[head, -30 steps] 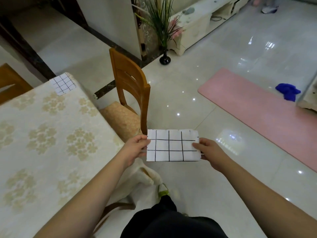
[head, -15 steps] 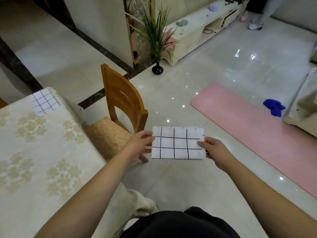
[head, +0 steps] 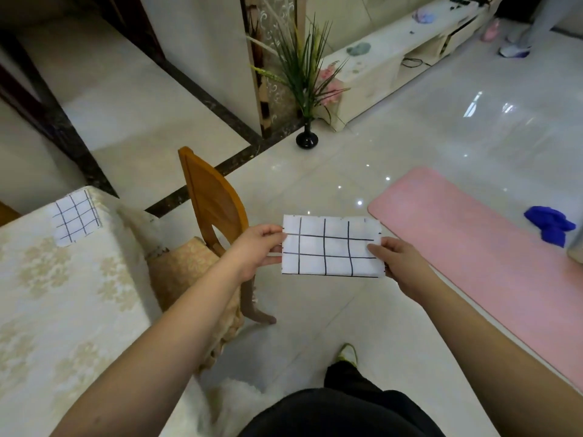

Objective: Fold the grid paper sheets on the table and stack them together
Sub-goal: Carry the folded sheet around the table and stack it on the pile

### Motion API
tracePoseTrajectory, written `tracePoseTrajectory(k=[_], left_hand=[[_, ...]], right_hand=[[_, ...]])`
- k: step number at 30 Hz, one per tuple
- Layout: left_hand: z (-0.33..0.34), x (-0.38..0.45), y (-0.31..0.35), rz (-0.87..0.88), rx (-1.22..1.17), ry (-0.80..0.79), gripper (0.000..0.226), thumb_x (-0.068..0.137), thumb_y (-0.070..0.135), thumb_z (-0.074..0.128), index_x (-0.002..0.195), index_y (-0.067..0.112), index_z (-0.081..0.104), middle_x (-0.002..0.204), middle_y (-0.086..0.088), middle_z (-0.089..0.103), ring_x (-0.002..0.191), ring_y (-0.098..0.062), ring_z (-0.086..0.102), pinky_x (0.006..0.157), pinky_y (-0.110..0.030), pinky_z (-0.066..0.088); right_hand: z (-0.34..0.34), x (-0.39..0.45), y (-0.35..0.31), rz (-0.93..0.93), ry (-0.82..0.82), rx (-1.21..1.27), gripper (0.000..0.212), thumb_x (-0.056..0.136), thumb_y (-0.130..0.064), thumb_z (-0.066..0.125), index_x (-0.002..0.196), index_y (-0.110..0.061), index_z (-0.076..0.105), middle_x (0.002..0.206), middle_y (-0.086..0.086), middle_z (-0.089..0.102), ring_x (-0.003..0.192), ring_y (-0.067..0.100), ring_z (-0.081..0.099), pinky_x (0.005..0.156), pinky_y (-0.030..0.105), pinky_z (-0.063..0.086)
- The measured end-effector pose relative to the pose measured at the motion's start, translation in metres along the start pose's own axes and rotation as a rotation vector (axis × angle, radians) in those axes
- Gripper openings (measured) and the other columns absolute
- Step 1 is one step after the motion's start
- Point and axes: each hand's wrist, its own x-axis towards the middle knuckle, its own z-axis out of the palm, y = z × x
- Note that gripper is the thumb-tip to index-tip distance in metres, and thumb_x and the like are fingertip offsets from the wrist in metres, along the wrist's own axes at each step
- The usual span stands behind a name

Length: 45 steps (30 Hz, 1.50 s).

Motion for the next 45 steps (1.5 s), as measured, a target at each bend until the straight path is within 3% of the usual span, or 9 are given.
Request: tracePoseTrajectory(k=[4, 6, 11, 15, 18, 23, 32, 37, 45], left_hand=[[0.021, 0.039, 0.023, -0.031, -0.015, 0.052, 0.026, 0.095, 0.011, 0.058, 0.119, 0.003, 0.06, 0.113, -0.018, 0.069, 0.104, -0.03, 0.067, 0.086, -0.04, 0.058], [0.029, 0.055, 0.034, -0.049, -0.017, 0.085, 0.025, 0.095, 0.011, 0.058, 0.118, 0.003, 0.06, 0.112, -0.017, 0.069, 0.103, -0.029, 0.067, 0.081, -0.037, 0.059], [0.04, 0.089, 0.056, -0.075, -0.061, 0.154, 0.025, 0.095, 0.011, 0.058, 0.119, 0.004, 0.059, 0.104, -0.014, 0.069, 0.088, -0.02, 0.066, 0.07, -0.031, 0.061], [0.029, 0.119, 0.07, -0.083, -0.101, 0.2, 0.021, 0.096, 0.011, 0.057, 0.116, 0.006, 0.06, 0.093, -0.008, 0.068, 0.082, -0.017, 0.065, 0.073, -0.032, 0.059], [0.013, 0.146, 0.08, -0.09, -0.122, 0.235, 0.015, 0.096, 0.012, 0.056, 0.109, 0.008, 0.062, 0.088, -0.007, 0.069, 0.079, -0.017, 0.066, 0.074, -0.034, 0.06], [-0.029, 0.197, 0.102, -0.064, -0.169, 0.278, 0.009, 0.095, 0.012, 0.058, 0.103, 0.012, 0.063, 0.089, -0.006, 0.069, 0.077, -0.015, 0.065, 0.063, -0.029, 0.057], [-0.1, 0.257, 0.144, -0.036, -0.223, 0.334, 0.016, 0.094, 0.012, 0.06, 0.109, 0.011, 0.065, 0.106, -0.013, 0.071, 0.099, -0.027, 0.068, 0.076, -0.034, 0.059], [-0.131, 0.28, 0.159, -0.036, -0.282, 0.391, 0.02, 0.094, 0.013, 0.06, 0.113, 0.009, 0.063, 0.108, -0.016, 0.069, 0.098, -0.028, 0.067, 0.078, -0.036, 0.059], [-0.174, 0.32, 0.181, -0.086, -0.415, 0.581, 0.023, 0.094, 0.01, 0.06, 0.117, 0.006, 0.06, 0.111, -0.016, 0.067, 0.101, -0.029, 0.065, 0.077, -0.033, 0.059]], right_hand=[[-0.024, 0.05, -0.029, -0.001, -0.03, -0.007, 0.007, 0.092, -0.012, 0.063, 0.086, -0.014, 0.066, 0.077, -0.004, 0.069, 0.067, 0.012, 0.063, 0.059, 0.025, 0.049], [-0.036, 0.074, -0.044, -0.013, -0.058, -0.026, 0.007, 0.091, -0.011, 0.062, 0.086, -0.012, 0.066, 0.075, -0.003, 0.069, 0.065, 0.012, 0.062, 0.057, 0.023, 0.049], [-0.048, 0.129, -0.073, -0.012, -0.106, -0.071, 0.017, 0.091, -0.014, 0.063, 0.103, -0.002, 0.066, 0.099, 0.017, 0.07, 0.084, 0.025, 0.064, 0.086, 0.045, 0.052], [-0.038, 0.173, -0.094, -0.011, -0.144, -0.086, 0.013, 0.092, -0.012, 0.062, 0.1, -0.003, 0.066, 0.094, 0.011, 0.069, 0.081, 0.021, 0.064, 0.077, 0.038, 0.054], [-0.022, 0.21, -0.11, -0.002, -0.176, -0.123, 0.01, 0.092, -0.011, 0.061, 0.099, -0.004, 0.066, 0.09, 0.007, 0.068, 0.076, 0.016, 0.064, 0.064, 0.027, 0.055], [0.017, 0.275, -0.138, -0.005, -0.202, -0.195, 0.016, 0.091, -0.014, 0.062, 0.102, -0.003, 0.067, 0.095, 0.011, 0.068, 0.082, 0.02, 0.065, 0.076, 0.038, 0.055], [0.085, 0.355, -0.206, -0.016, -0.243, -0.29, 0.012, 0.092, -0.013, 0.062, 0.098, -0.003, 0.066, 0.093, 0.012, 0.069, 0.079, 0.02, 0.067, 0.069, 0.031, 0.058], [0.124, 0.402, -0.235, -0.027, -0.314, -0.346, 0.008, 0.092, -0.014, 0.061, 0.095, -0.009, 0.067, 0.096, 0.011, 0.07, 0.082, 0.02, 0.067, 0.069, 0.032, 0.056], [0.2, 0.506, -0.27, -0.031, -0.514, -0.42, 0.017, 0.094, -0.018, 0.06, 0.106, -0.009, 0.067, 0.102, 0.011, 0.07, 0.093, 0.026, 0.067, 0.084, 0.042, 0.055]])
